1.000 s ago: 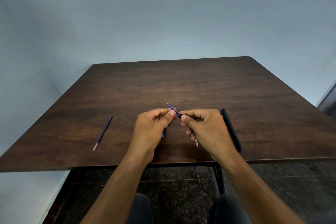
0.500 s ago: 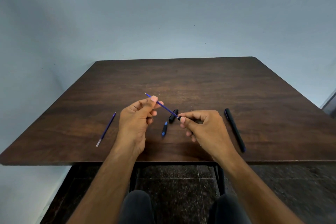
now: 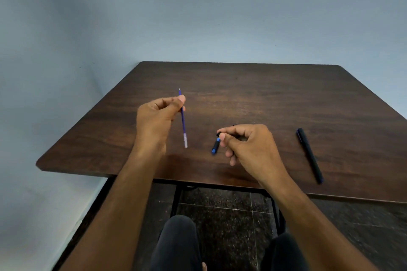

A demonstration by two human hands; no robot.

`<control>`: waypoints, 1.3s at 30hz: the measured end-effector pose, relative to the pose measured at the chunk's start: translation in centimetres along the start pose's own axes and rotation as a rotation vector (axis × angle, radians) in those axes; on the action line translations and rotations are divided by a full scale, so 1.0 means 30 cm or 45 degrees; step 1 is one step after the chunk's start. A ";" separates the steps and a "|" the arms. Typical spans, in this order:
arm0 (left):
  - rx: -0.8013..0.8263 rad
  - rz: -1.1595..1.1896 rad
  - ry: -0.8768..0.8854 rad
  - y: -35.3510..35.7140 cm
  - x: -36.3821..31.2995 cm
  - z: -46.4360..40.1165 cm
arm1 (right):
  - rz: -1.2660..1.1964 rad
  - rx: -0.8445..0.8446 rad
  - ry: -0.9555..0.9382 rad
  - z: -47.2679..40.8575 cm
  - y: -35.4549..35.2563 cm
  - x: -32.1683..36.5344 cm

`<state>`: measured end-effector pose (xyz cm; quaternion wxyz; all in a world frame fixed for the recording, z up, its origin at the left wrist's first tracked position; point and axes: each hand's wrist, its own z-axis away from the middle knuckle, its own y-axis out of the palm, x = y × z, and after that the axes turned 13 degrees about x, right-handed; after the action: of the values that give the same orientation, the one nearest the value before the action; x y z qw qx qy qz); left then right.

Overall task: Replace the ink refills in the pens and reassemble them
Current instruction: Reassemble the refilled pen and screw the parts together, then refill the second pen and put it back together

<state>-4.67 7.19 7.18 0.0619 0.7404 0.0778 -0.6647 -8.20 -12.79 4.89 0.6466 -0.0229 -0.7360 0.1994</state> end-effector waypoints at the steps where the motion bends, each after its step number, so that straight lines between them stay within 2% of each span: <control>1: -0.013 -0.158 0.024 -0.021 0.003 -0.006 | -0.011 0.008 0.001 -0.005 0.007 0.002; 3: -0.068 -0.506 0.057 -0.070 0.013 -0.012 | -0.029 0.021 -0.001 -0.015 0.025 0.005; 5: -0.122 -0.716 0.060 -0.117 0.022 -0.014 | -0.042 0.031 -0.008 -0.022 0.043 0.004; 13: -0.146 -0.997 -0.180 -0.216 0.090 -0.045 | -0.070 0.044 0.051 -0.055 0.114 0.016; 26: -0.153 -1.004 -0.309 -0.224 0.161 -0.067 | -0.080 0.099 0.134 -0.065 0.148 0.035; 39: -0.184 -1.008 -0.250 -0.222 0.160 -0.067 | -0.068 0.098 0.116 -0.070 0.136 0.023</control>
<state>-3.54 14.27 2.69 -0.1398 0.5801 0.3968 -0.6975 -7.22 -8.29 4.40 0.6849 0.0127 -0.6980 0.2088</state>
